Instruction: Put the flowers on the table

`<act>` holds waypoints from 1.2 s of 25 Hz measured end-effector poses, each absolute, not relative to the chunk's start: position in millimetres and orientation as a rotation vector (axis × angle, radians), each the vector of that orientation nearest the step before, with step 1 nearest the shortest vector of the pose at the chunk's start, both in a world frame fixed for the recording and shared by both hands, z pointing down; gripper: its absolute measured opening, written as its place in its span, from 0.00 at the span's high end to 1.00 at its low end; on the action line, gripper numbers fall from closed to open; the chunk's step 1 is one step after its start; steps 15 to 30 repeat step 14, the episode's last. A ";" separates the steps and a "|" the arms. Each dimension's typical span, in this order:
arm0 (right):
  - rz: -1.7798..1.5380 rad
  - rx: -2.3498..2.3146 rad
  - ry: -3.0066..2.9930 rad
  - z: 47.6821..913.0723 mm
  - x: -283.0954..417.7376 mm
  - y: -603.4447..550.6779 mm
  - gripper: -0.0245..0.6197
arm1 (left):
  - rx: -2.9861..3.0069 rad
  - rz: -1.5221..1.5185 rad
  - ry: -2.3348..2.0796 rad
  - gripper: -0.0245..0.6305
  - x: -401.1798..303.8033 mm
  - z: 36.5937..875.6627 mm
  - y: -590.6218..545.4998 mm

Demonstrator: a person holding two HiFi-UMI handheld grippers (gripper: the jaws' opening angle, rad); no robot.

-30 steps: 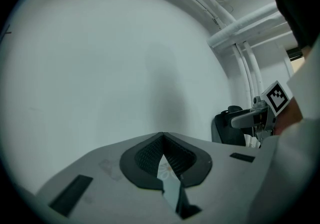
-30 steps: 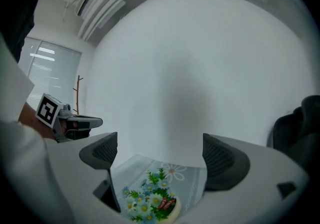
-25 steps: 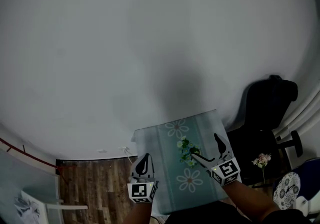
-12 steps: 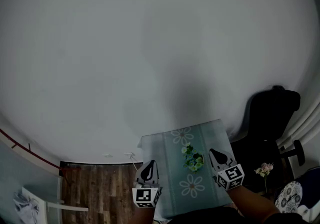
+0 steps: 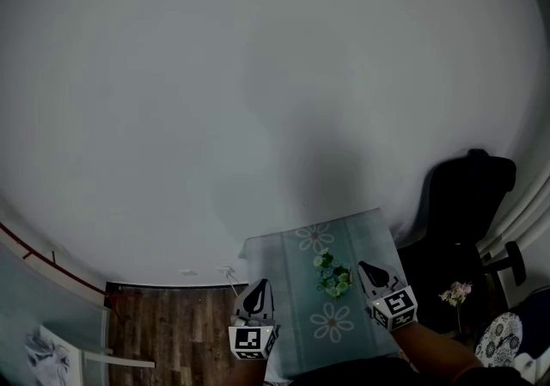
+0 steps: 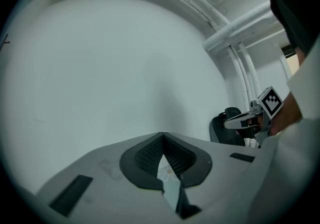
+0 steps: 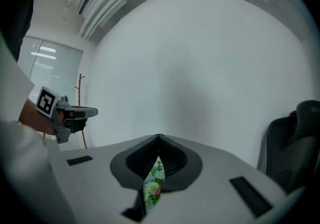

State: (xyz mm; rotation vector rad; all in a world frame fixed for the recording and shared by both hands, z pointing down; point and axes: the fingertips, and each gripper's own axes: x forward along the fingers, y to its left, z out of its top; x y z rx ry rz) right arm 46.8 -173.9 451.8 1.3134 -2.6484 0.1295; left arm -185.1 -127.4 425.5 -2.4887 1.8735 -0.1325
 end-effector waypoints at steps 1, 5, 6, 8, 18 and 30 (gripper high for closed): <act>0.128 1.313 -2.645 452.9 45.8 -174.0 0.94 | -2.490 -0.134 1.866 0.96 -184.6 424.8 -127.9; 0.129 1.325 -2.633 454.2 44.7 -174.0 0.94 | -2.491 -0.148 1.853 0.96 -186.0 424.3 -127.8; 0.132 1.331 -2.632 454.5 44.9 -173.9 0.94 | -2.493 -0.152 1.851 0.96 -186.6 425.0 -127.4; 0.138 1.342 -2.637 454.0 44.2 -173.6 0.94 | -2.493 -0.162 1.848 0.96 -187.8 426.5 -126.7; 0.130 1.375 -2.620 452.5 45.5 -172.1 0.94 | -2.490 -0.151 1.826 0.96 -187.1 420.4 -126.1; 0.130 1.375 -2.620 452.5 45.5 -172.1 0.94 | -2.490 -0.151 1.826 0.96 -187.1 420.4 -126.1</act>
